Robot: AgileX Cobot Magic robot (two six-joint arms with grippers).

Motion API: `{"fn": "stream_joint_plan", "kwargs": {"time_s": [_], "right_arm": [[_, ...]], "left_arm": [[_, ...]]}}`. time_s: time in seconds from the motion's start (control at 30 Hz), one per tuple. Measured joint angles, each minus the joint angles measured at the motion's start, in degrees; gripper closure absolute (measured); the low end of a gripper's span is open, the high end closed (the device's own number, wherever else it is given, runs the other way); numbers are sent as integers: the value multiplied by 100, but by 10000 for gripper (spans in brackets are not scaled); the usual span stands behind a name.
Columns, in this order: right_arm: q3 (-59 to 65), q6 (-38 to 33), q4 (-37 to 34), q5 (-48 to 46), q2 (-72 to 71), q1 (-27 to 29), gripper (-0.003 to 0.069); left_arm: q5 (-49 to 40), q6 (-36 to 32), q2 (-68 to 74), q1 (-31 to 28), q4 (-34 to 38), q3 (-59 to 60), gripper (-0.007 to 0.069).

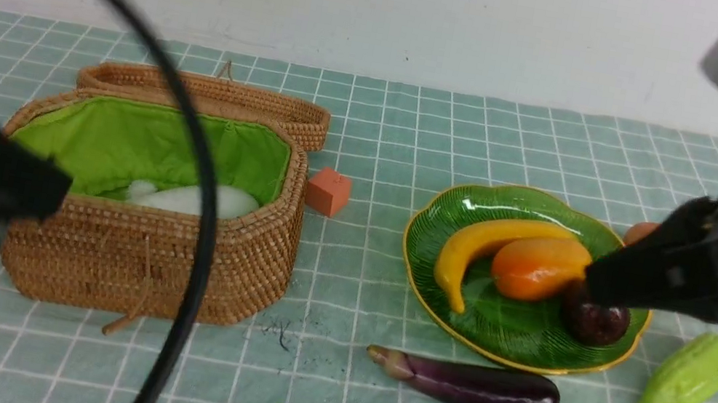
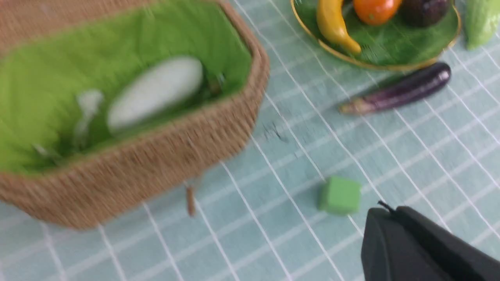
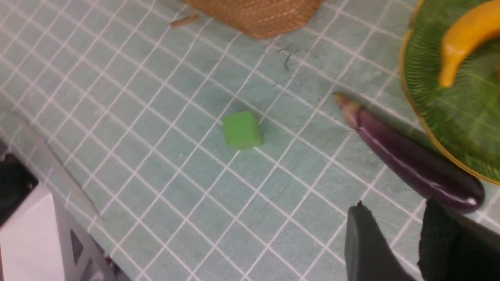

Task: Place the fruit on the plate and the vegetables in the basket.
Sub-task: Grab an eggplant with your right arm and place it in the basket on the left.

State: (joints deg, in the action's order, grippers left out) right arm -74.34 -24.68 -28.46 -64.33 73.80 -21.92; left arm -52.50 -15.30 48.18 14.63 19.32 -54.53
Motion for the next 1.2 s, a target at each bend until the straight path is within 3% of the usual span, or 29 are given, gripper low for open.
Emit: {"fn": "stream_joint_plan", "kwargs": {"time_s": [0.2,0.3,0.53,0.73,1.2], "right_arm": [[-414,-1071,1167,64,1276,-1327,392],[-568,-1452,1579,84,1906,-1520,344],[-1325,-2042,1979,213,3459,-1569,216],[-1776,-2519,2298,246,4137,-1574,207],[-1899,-2596,2709,311,4803,-1424,231]], "left_arm": [[578,-337,-1577,0,771,1896,638],[800,-658,-2001,0,908,2191,638],[940,-850,-2336,0,1095,2237,638],[940,-852,-2336,0,1152,2237,638],[940,-872,-2336,0,1153,2237,638]]}}
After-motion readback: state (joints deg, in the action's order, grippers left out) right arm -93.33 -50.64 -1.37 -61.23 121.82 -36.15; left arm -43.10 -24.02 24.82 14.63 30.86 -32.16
